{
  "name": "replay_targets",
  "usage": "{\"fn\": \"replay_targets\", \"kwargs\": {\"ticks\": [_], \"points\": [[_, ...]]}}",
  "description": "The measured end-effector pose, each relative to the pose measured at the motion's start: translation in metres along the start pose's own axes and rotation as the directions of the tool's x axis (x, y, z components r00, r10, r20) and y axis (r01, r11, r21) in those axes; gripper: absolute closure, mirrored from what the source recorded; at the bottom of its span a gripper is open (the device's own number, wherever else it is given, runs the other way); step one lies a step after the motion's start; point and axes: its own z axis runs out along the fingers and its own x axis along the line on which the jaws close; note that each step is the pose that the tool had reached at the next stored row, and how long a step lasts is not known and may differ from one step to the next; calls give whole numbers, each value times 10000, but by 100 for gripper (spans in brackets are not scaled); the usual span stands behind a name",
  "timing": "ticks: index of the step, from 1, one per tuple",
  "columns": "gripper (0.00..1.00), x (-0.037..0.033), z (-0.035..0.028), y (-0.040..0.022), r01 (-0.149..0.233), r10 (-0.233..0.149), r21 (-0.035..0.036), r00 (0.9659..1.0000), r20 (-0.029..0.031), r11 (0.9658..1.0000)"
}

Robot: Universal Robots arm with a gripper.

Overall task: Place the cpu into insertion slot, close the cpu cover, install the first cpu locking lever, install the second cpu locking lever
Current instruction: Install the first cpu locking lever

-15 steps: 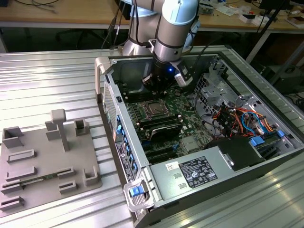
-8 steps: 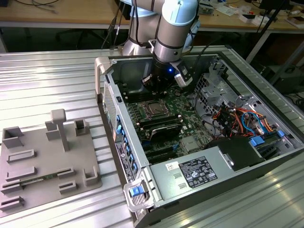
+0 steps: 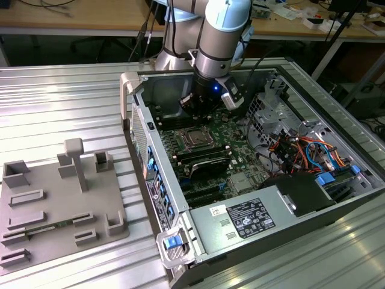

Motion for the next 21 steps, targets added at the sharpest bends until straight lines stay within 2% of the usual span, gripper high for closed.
{"fn": "replay_targets", "kwargs": {"ticks": [10,16,21], "points": [[89,-16,21,-48,-1,1,1,10000,-18,10000],[89,-16,37,-40,0,0,2,10000,-31,10000],[89,-18,-4,-18,0,0,-2,10000,-33,10000]]}}
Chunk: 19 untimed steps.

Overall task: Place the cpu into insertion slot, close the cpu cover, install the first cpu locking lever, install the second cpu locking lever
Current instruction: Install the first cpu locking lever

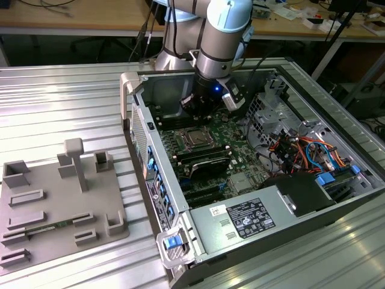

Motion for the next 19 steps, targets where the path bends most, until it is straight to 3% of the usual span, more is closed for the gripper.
{"fn": "replay_targets", "kwargs": {"ticks": [6,19], "points": [[89,-1,-42,-50,-1,1,-1,10000,0,10000],[89,-14,-42,-52,-1,1,0,10000,-1,10000]]}}
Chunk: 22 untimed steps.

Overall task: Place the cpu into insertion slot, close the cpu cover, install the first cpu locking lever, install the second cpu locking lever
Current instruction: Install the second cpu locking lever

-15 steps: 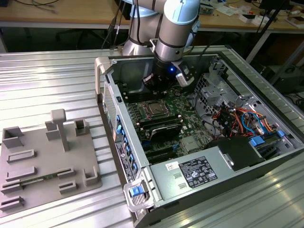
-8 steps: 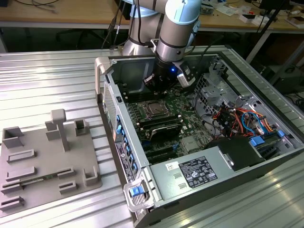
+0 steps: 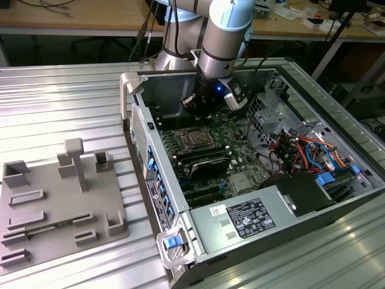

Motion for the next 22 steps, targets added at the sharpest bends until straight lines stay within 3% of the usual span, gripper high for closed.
{"fn": "replay_targets", "kwargs": {"ticks": [5,6,13,18,22], "points": [[89,-2,-3,-10,2,-2,1,10000,0,10000],[89,-3,-85,-110,0,0,0,10000,0,10000],[89,0,-120,-283,0,0,1,10000,0,10000],[89,-27,-121,-302,1,-1,57,10000,-23,10000],[89,-40,-176,-322,1,0,77,10000,-66,10000]]}}
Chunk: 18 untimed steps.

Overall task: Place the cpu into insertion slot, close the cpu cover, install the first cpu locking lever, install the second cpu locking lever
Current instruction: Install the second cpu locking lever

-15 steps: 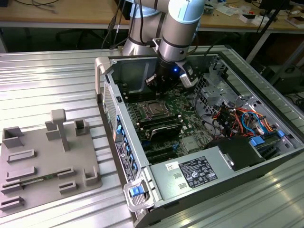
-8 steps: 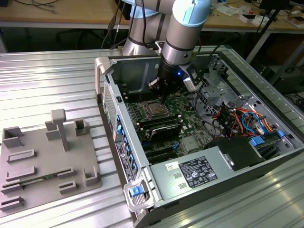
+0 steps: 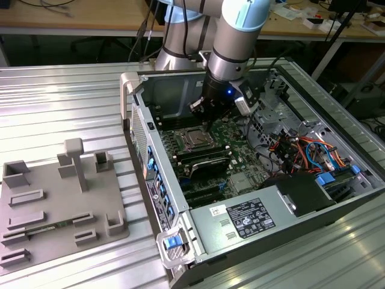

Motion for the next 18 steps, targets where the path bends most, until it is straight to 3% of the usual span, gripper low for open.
{"fn": "replay_targets", "kwargs": {"ticks": [4,7,9,18], "points": [[89,-1,-35,-58,-1,1,2,10000,-5,10000],[89,-1,-43,-138,-10,10,2,10000,-14,10000],[89,2,-45,-236,-23,23,1,10000,-37,10000],[89,26,-60,-448,-49,48,-15,9998,-174,10000]]}}
